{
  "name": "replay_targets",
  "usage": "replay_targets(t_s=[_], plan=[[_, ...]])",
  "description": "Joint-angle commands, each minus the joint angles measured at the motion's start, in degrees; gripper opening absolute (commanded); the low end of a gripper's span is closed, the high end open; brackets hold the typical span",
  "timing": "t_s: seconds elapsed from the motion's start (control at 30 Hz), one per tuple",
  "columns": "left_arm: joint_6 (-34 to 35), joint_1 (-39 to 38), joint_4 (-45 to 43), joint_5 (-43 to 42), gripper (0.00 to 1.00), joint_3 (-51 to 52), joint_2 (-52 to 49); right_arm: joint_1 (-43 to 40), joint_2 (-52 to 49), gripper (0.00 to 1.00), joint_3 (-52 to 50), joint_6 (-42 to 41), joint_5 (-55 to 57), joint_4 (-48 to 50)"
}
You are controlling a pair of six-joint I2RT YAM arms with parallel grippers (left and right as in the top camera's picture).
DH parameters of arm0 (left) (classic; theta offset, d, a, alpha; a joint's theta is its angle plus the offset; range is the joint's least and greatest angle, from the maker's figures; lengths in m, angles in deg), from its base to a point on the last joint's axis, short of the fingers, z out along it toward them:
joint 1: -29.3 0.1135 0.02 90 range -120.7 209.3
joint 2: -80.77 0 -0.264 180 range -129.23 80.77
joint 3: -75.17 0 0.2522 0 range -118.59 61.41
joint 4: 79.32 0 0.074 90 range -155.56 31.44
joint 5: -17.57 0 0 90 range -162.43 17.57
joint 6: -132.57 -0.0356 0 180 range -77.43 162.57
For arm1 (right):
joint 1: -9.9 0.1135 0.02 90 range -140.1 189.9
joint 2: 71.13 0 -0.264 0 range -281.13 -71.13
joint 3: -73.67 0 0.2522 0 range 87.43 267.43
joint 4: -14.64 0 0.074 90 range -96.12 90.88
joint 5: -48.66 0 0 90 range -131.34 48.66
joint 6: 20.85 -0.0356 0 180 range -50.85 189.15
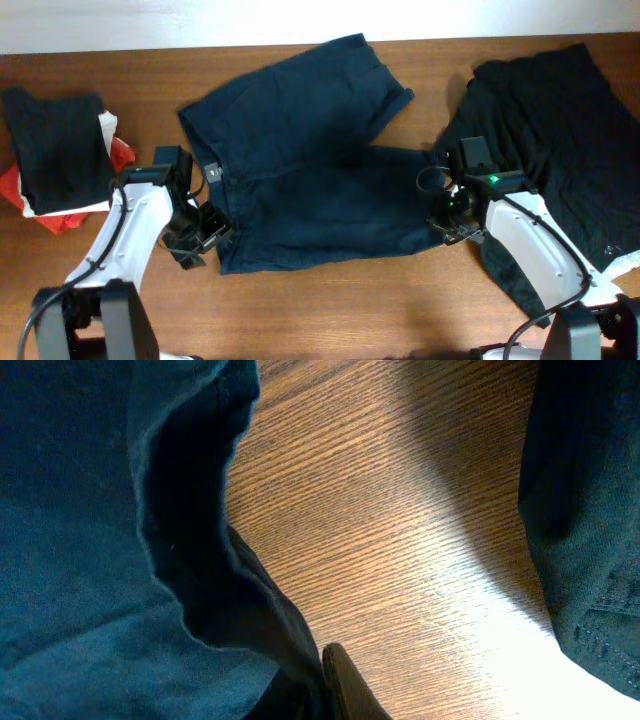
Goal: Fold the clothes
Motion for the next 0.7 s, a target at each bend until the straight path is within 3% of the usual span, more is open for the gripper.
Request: replay_targets(t_s=[0.0,0.1,0.23,0.37,0.43,0.53,0.67], plan=[[7.3,-0.7,0.8,-2.3,0.68,0.3,3.5,0.3,-0.1,0.09,-0.2,-0.4,1.9,0.2],[14.2,-4.2,-2.8,-2.7,0.68,5.2,4.7,0.3,-0.1,0.09,-0.2,-0.4,1.9,0.1],[25.3,-8.2,-16.0,-2.7,0.68,15.8,4.7,0.3,-0.1,0.1,-0.2,-0.4,1.9,-0.1],[27.0,-8.2,-22.9,0.7,0.68,20.4,4.7,0.3,-0.1,0.1,-0.2,-0.4,1.9,-0.3],[26.8,-8.2,-24.0,6.1,0.58,20.5,4.7,0.3,-0.1,0.1,-0.2,-0.4,1.9,-0.3],[24.6,-8.2,-24.0,11.4,0.27,20.5,4.7,0.3,-0.1,0.1,-0.2,-0.4,1.9,-0.5],[16.7,-8.2,-23.1,14.3,0.17,20.0,4.9,0.2,-0.1,0.1,-0.1,-0.2,2.0,-0.3]])
